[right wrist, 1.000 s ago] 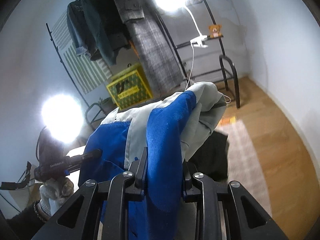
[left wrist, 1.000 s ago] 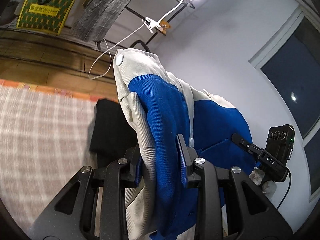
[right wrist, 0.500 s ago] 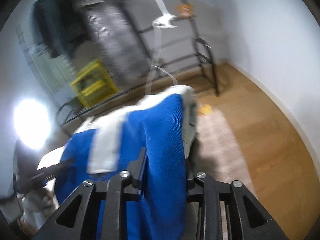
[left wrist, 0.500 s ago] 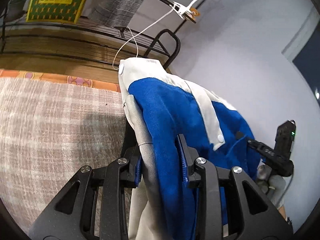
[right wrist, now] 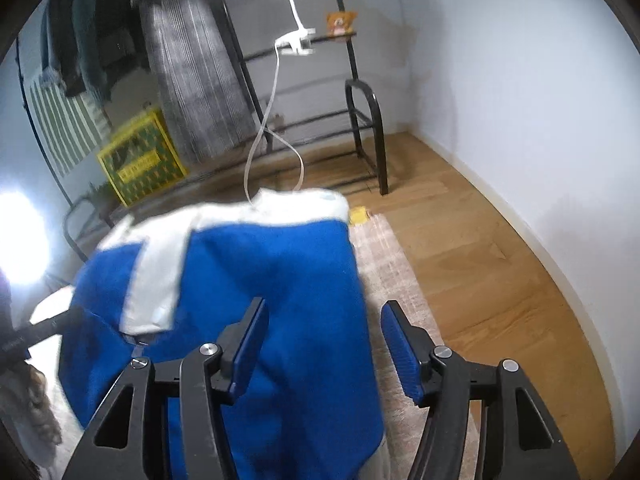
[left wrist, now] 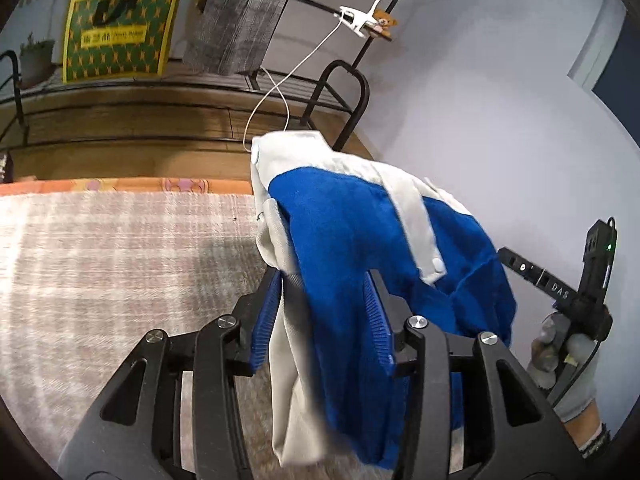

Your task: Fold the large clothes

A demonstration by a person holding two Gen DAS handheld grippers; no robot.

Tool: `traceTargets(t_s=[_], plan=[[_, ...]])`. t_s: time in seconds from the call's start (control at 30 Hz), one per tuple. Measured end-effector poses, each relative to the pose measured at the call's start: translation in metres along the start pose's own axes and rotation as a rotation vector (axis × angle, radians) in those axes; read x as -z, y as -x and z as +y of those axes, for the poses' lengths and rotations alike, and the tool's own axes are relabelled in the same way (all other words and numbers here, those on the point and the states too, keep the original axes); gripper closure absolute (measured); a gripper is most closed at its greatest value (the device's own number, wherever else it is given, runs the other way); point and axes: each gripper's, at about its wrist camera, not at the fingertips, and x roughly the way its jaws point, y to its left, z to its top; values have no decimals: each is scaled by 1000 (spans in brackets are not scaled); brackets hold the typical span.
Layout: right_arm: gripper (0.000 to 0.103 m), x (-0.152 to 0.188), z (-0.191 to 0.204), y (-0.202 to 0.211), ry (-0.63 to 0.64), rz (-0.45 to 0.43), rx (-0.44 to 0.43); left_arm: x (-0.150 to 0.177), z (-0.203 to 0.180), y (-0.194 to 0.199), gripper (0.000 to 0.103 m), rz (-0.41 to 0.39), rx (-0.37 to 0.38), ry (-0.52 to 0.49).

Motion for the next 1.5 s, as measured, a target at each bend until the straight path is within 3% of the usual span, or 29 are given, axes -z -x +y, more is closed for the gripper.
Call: traceTargets(t_s=[0.33, 0.73, 1.13, 1.5], plan=[[42, -19, 45, 91, 37, -77, -12, 6, -61, 108, 61, -109, -9, -152], [42, -24, 107, 254, 103, -196, -24, 29, -120, 268, 61, -236, 22, -234], [42, 3, 169, 411, 153, -315, -15, 84, -154, 425, 61, -351, 42, -301], [42, 54, 215, 504, 189, -375, 7, 144, -152, 513, 61, -388, 41, -358]])
